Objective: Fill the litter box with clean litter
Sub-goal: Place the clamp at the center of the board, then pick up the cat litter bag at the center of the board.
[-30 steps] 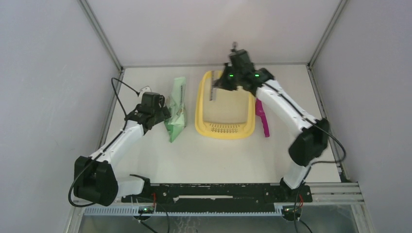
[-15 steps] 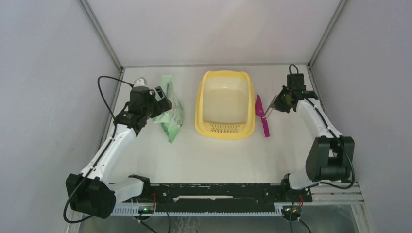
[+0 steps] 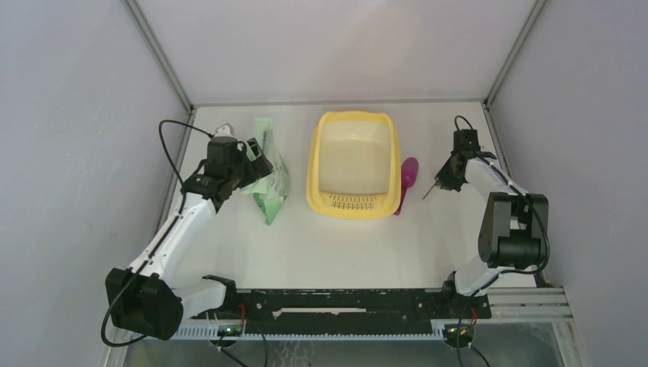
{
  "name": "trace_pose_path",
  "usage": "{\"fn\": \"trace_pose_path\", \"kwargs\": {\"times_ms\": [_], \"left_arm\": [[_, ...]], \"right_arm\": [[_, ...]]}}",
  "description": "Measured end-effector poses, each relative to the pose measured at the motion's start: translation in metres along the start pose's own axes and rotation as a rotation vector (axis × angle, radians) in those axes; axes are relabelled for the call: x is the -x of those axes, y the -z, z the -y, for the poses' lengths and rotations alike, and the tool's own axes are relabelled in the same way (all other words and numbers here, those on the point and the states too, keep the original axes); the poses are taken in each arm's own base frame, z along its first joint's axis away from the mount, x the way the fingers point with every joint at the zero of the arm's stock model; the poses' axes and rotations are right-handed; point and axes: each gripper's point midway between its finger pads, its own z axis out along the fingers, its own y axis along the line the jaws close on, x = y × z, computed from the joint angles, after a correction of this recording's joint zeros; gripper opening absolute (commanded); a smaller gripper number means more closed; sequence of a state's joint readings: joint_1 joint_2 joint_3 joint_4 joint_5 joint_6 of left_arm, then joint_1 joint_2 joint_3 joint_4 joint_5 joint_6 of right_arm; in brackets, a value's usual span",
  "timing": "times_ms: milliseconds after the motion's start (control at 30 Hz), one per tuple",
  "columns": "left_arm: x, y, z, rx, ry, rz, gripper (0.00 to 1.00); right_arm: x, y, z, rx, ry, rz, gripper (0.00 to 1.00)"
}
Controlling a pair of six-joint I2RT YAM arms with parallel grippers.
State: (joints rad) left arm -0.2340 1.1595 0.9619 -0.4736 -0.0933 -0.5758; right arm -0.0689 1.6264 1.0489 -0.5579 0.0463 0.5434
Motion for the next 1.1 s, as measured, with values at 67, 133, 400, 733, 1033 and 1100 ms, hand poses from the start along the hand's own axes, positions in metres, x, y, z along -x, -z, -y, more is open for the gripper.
{"fn": "trace_pose_path", "kwargs": {"times_ms": [67, 133, 400, 733, 1033, 1100], "left_arm": [[0.000, 0.000, 0.000, 0.000, 0.000, 0.000, 1.00], [0.000, 0.000, 0.000, 0.001, -0.001, 0.000, 1.00], [-0.002, -0.004, -0.002, 0.012, -0.003, -0.010, 1.00], [0.004, -0.002, -0.024, 0.080, 0.022, 0.001, 1.00], [0.020, 0.019, -0.041, 0.107, 0.076, 0.068, 1.00], [0.015, 0.016, -0.042, 0.094, 0.089, 0.062, 1.00]], "right_arm": [[0.012, 0.007, 0.011, -0.015, -0.027, 0.038, 0.02], [0.022, 0.009, 0.020, -0.027, -0.047, 0.063, 0.13], [0.018, -0.001, 0.032, -0.058, -0.035, 0.036, 0.67], [0.004, 0.049, -0.028, 0.048, 0.162, 0.139, 0.67], [-0.021, 0.136, -0.150, 0.338, 0.435, 0.233, 0.66], [-0.025, 0.138, -0.153, 0.352, 0.447, 0.219, 0.66]]}}
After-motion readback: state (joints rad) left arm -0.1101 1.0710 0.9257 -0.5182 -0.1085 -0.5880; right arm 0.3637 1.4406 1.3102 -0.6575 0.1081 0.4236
